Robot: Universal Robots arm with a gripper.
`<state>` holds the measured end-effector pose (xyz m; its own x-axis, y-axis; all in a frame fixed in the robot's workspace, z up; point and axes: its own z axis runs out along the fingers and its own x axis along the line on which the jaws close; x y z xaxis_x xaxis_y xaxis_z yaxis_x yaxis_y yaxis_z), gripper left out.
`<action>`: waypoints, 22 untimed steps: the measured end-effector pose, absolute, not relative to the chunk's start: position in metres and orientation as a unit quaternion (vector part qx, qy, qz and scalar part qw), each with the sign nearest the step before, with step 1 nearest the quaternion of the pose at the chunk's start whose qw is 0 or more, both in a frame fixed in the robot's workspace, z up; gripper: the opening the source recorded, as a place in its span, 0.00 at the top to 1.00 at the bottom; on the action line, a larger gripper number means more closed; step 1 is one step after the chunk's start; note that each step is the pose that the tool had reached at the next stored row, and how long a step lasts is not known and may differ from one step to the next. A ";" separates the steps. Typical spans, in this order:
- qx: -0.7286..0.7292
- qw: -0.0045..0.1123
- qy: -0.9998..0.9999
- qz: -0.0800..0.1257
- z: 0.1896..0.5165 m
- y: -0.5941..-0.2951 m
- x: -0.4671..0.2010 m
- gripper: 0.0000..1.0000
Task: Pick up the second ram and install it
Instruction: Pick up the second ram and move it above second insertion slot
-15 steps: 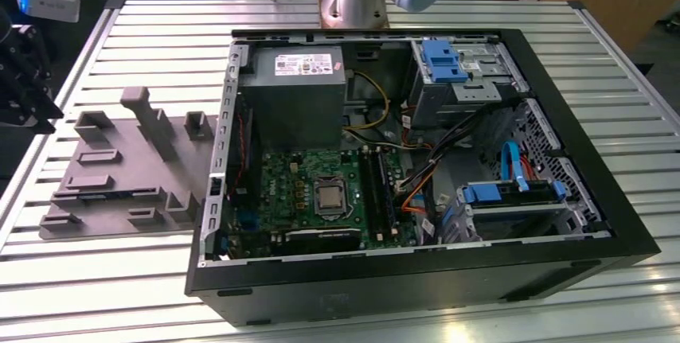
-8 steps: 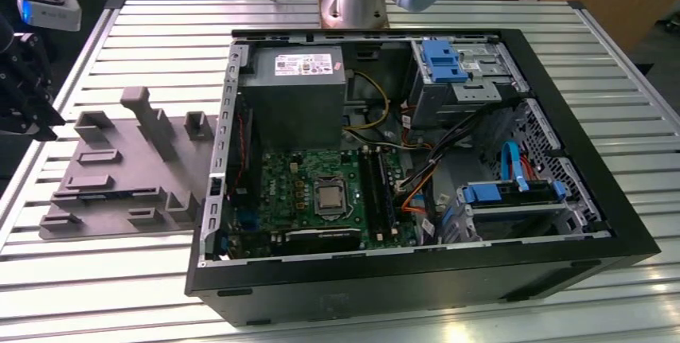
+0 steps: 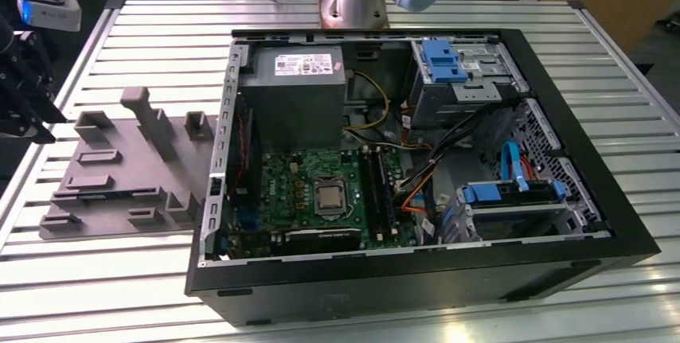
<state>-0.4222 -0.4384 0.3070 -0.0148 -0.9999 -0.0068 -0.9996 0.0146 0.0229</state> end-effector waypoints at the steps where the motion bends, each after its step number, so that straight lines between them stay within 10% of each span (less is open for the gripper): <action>1: 0.702 0.006 -0.712 -0.011 0.307 -0.438 -0.422 0.62; 22: 0.701 0.006 -0.713 -0.010 0.276 -0.443 -0.422 0.62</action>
<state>-0.4222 -0.4431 0.2756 -0.0171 -0.9998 -0.0060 -0.9996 0.0170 0.0227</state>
